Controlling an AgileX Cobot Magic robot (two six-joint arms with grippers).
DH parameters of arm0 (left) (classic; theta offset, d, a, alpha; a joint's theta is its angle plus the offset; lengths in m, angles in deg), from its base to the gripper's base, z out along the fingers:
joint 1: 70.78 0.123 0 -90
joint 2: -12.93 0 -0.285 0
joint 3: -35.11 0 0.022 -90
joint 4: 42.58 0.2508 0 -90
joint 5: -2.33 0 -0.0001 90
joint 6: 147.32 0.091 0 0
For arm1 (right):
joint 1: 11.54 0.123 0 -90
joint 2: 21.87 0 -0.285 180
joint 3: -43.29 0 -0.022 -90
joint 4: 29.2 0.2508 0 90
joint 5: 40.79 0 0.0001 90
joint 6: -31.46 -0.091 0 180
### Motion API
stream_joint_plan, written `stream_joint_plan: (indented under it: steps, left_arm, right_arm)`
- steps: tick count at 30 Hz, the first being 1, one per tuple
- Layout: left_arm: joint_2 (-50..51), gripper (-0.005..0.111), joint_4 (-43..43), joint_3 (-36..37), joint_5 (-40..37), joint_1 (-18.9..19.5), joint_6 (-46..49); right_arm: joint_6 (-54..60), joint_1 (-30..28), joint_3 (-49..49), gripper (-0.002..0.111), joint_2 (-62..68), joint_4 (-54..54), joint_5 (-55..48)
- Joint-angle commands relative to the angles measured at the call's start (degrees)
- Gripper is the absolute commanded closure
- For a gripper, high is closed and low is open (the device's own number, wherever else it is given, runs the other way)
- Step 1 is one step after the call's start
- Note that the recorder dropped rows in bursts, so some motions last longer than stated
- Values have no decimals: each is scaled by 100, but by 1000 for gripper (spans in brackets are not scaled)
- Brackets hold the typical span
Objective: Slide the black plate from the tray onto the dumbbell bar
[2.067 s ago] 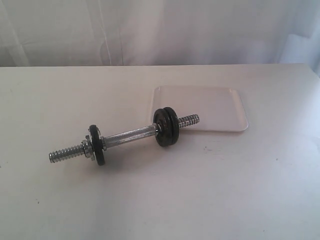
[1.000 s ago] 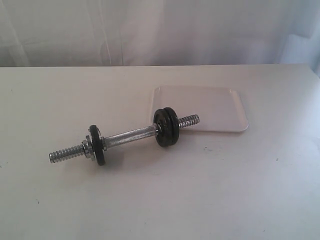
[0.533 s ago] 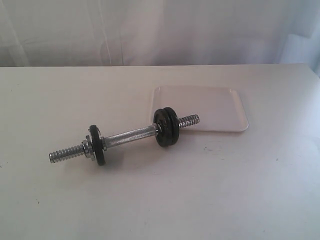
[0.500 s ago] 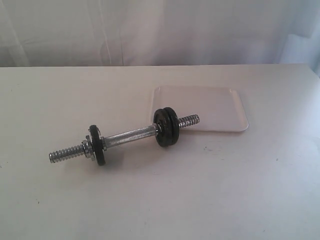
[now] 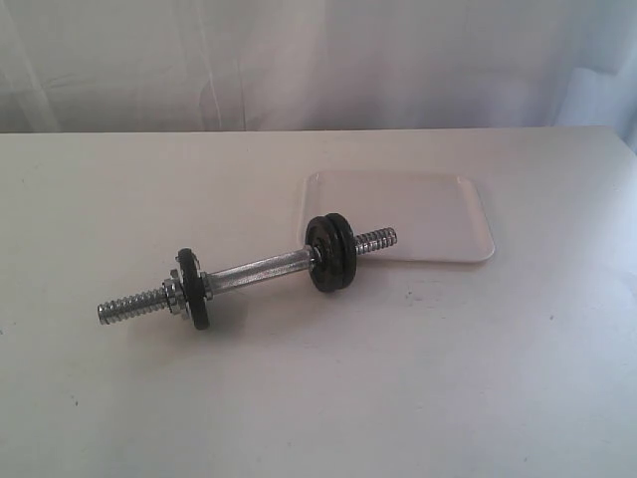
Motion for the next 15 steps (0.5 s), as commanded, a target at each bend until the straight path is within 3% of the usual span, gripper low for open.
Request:
stream_joint_plan:
  steps: [1, 15]
  left_arm:
    - [-21, 107, -102, 967, 1123, -4, -57]
    - [-21, 107, 75, 3395, 4254, -4, 186]
  right_arm:
    - [15, 0, -591, 108, -18, -19, 741]
    - [48, 0, -2163, 108, -18, -205, 2377]
